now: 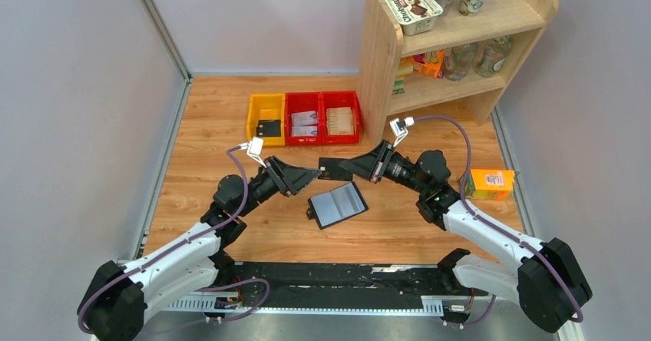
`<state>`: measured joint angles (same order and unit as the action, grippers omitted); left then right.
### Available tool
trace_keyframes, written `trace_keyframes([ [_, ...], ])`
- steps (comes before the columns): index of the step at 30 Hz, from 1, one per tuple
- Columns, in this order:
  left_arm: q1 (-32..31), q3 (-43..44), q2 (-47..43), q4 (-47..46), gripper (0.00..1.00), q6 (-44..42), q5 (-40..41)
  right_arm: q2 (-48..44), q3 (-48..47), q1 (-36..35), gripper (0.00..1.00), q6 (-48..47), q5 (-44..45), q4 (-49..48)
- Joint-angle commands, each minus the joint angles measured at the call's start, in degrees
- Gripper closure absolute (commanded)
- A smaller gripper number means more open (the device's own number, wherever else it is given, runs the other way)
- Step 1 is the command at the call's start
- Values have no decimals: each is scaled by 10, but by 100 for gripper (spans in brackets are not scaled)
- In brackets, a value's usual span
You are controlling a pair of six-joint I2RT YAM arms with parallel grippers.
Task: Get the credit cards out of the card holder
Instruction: Remove the credit card from the card holder, then place the credit card in the storage box.
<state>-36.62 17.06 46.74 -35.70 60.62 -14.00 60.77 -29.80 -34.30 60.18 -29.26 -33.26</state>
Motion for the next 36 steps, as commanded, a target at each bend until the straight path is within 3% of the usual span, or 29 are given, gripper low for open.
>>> trace_keyframes([
  [1,2,14,18,-80,26,31,-26,10,7,1,100,10,-14,-91],
  [6,2,17,32,-89,29,36,-30,33,12,1,100,30,-24,-137],
  [14,-12,24,49,-109,58,47,-36,49,14,1,100,34,-23,-162],
  [19,-18,20,61,-135,68,60,-27,57,16,1,100,34,-26,-168],
  [23,-20,22,62,-151,100,61,-26,60,20,1,100,34,-23,-168],
  [26,-19,14,55,-148,100,56,-16,58,24,1,88,27,-16,-153],
  [28,-18,10,35,-123,100,36,-5,48,23,0,73,12,-12,-126],
  [33,17,20,-32,27,100,-23,15,3,12,1,34,-58,17,13],
  [36,64,32,-69,98,100,-66,6,-25,-3,1,22,-108,43,111],
])
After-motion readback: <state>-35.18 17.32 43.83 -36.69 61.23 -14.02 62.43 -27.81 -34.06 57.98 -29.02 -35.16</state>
